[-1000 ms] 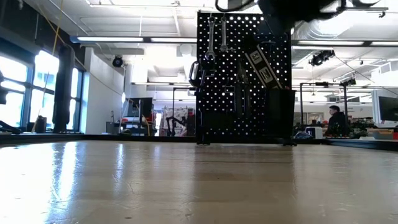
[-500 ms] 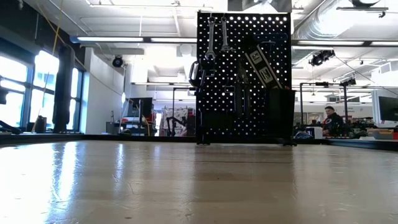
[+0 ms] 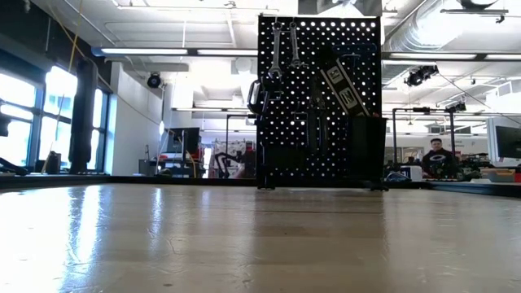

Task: Hang tools onto peg board
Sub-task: Put the Spirit level into the right bin on the pegboard

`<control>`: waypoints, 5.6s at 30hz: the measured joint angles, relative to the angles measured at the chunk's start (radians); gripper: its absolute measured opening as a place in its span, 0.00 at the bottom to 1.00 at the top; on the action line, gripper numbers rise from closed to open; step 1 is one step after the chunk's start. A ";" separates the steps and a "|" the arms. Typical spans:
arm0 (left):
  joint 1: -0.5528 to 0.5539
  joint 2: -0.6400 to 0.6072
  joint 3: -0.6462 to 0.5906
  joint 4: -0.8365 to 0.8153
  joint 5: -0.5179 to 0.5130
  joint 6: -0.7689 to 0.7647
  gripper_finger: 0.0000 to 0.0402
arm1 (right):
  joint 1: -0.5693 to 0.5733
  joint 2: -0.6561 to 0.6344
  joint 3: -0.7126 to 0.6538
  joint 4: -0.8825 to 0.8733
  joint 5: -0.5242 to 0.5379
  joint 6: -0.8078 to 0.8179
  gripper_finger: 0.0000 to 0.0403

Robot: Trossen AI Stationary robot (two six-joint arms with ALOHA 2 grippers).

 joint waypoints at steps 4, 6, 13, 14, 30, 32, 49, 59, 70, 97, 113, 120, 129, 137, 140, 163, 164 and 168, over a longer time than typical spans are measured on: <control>0.000 -0.003 -0.059 0.000 0.010 -0.007 0.38 | -0.087 -0.087 -0.044 0.061 -0.163 -0.089 0.35; 0.000 -0.005 -0.090 0.002 0.021 -0.013 0.38 | -0.136 -0.126 -0.066 0.062 -0.237 -0.094 0.35; 0.001 -0.006 -0.192 0.020 0.035 -0.015 0.38 | -0.221 -0.240 -0.249 0.145 -0.394 -0.161 0.35; 0.001 -0.006 -0.205 0.028 0.035 -0.015 0.38 | -0.224 -0.256 -0.289 0.169 -0.396 -0.180 0.35; 0.001 -0.014 -0.352 0.150 0.086 -0.021 0.38 | -0.289 -0.465 -0.854 0.581 -0.393 -0.329 0.47; 0.000 -0.014 -0.357 0.172 0.088 -0.022 0.38 | -0.303 -0.467 -0.875 0.580 -0.404 -0.307 0.50; -0.003 -0.014 -0.367 0.196 0.168 -0.039 0.38 | -0.254 -0.456 -0.954 0.513 -0.620 -0.121 0.53; -0.051 -0.010 -0.559 0.451 0.265 -0.073 0.38 | -0.226 -0.454 -1.334 0.789 -0.666 -0.019 0.53; -0.091 -0.010 -0.744 0.674 0.267 -0.145 0.38 | -0.264 -0.392 -1.600 1.240 -0.636 -0.022 0.53; -0.118 -0.010 -0.777 0.768 0.266 -0.151 0.38 | -0.476 -0.133 -1.619 1.529 -0.872 -0.001 0.53; -0.137 -0.010 -0.777 0.762 0.267 -0.153 0.38 | -0.443 -0.134 -1.622 1.527 -1.081 0.111 0.53; -0.137 -0.010 -0.777 0.761 0.267 -0.155 0.38 | -0.431 -0.134 -1.624 1.538 -1.084 0.093 0.53; -0.136 -0.010 -0.777 0.762 0.266 -0.164 0.38 | -0.430 -0.131 -1.626 1.560 -1.086 0.083 0.58; -0.136 -0.011 -0.777 0.764 0.266 -0.171 0.38 | -0.425 -0.132 -1.625 1.551 -1.097 0.096 0.59; -0.136 -0.010 -0.777 0.765 0.266 -0.171 0.38 | -0.399 -0.134 -1.621 1.517 -1.034 0.103 0.56; -0.143 -0.011 -0.777 0.815 0.266 -0.207 0.38 | -0.247 -0.204 -1.537 1.506 -0.841 0.044 0.10; -0.145 -0.011 -0.777 0.816 0.266 -0.207 0.38 | -0.244 -0.236 -1.524 1.505 -0.806 0.027 0.10; -0.153 -0.011 -0.777 0.815 0.266 -0.206 0.38 | -0.223 -0.382 -1.514 1.481 -0.629 -0.032 0.10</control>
